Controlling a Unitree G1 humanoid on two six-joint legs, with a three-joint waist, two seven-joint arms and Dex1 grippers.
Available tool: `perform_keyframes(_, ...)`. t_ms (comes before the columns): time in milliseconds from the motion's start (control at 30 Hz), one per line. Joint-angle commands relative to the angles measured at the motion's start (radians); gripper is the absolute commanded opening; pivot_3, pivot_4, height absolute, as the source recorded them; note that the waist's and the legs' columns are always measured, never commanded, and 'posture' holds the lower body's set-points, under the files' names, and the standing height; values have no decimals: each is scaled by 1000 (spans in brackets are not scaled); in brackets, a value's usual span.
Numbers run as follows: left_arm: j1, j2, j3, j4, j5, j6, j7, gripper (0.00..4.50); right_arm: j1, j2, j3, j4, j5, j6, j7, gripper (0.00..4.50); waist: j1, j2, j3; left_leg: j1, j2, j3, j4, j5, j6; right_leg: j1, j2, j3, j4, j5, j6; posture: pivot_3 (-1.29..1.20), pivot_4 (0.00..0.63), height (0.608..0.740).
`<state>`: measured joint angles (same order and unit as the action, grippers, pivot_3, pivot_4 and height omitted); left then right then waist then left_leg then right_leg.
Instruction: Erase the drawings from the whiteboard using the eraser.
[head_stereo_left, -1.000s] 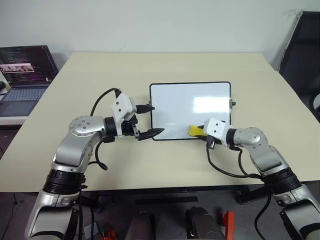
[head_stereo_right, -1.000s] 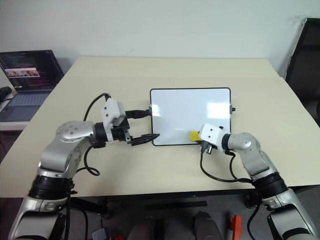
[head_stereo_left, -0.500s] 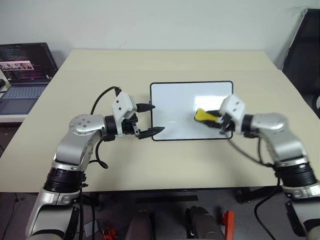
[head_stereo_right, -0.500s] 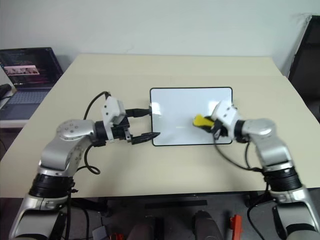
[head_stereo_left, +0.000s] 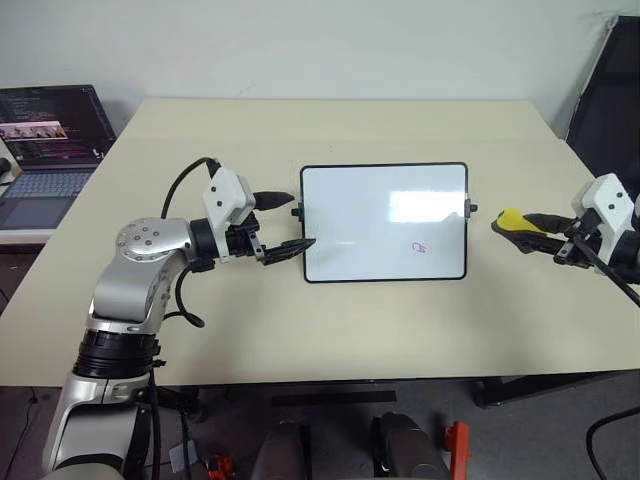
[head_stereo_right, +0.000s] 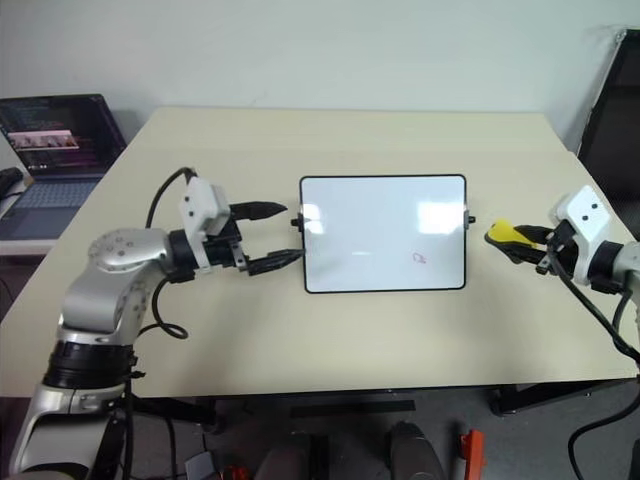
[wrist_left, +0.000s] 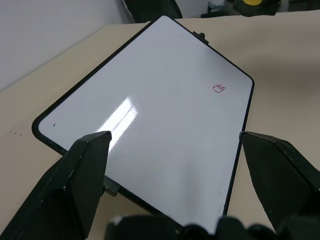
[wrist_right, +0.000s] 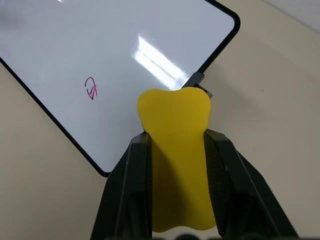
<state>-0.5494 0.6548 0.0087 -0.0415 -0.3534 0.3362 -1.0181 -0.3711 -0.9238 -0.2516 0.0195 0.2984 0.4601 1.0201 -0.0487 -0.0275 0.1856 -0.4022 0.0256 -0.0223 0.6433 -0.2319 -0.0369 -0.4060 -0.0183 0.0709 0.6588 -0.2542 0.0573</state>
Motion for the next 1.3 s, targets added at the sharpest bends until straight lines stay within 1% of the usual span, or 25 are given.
perform_keyframes(33,-9,-3,2,-24,-8,-12,-3,4500,-4,-1,-14,-8,12,-30,-12,1090,0,0,0,0,0,0,0,0,0,0,0,0,0,0,0,0,150,740)
perform_keyframes(467,2,-11,-8,-41,-11,-4,-5,4500,-25,-4,24,3,5,-42,-13,1090,1,0,0,0,0,0,0,0,0,0,0,0,0,0,0,0,150,740)
perform_keyframes(1300,-1,-16,-27,-18,2,-15,-11,4500,-15,-4,50,-9,0,-58,-15,1090,1,0,0,0,0,0,0,0,0,0,0,0,0,1,-1,0,150,740)
